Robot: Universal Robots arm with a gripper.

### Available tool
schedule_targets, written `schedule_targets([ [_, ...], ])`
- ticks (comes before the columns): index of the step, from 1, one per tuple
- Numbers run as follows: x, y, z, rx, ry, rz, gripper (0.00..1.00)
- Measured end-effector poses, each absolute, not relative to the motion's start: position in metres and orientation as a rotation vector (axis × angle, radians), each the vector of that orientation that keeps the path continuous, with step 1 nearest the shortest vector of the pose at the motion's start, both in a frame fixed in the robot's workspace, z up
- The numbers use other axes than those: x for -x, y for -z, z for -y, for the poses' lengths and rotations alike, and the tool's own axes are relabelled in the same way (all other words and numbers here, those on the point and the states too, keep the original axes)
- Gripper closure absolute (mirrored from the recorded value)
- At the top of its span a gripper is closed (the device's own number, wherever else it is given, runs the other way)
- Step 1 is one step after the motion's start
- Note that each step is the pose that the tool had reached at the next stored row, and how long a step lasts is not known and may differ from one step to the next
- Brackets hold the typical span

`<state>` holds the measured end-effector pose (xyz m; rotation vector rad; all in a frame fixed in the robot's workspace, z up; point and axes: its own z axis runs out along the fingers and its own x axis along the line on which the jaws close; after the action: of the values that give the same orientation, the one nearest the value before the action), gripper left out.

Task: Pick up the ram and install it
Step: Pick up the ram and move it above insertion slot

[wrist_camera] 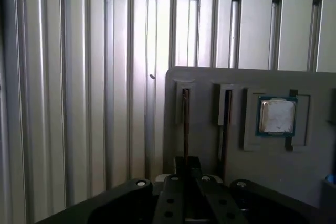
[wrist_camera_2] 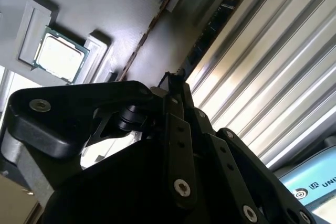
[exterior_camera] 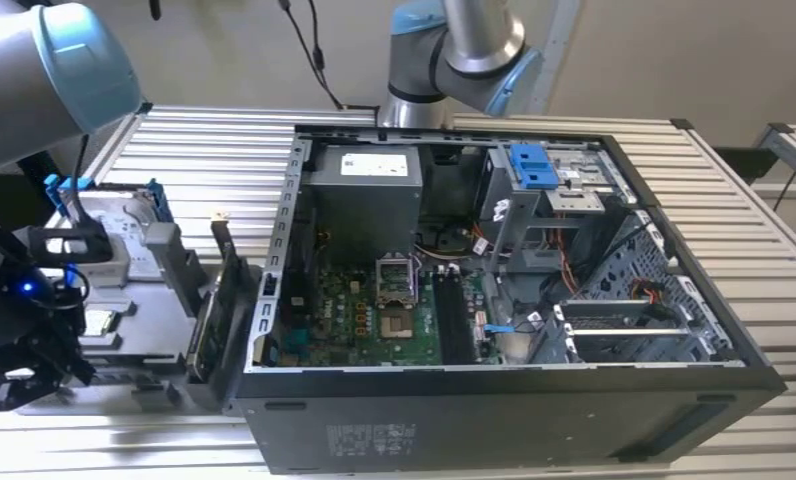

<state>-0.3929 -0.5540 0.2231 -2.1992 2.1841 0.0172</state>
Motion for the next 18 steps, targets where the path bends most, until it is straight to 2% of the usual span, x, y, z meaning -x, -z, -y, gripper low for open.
schedule_targets([
  [18,0.393,-0.245,0.554,2.198,-0.018,-2.185,0.86],
])
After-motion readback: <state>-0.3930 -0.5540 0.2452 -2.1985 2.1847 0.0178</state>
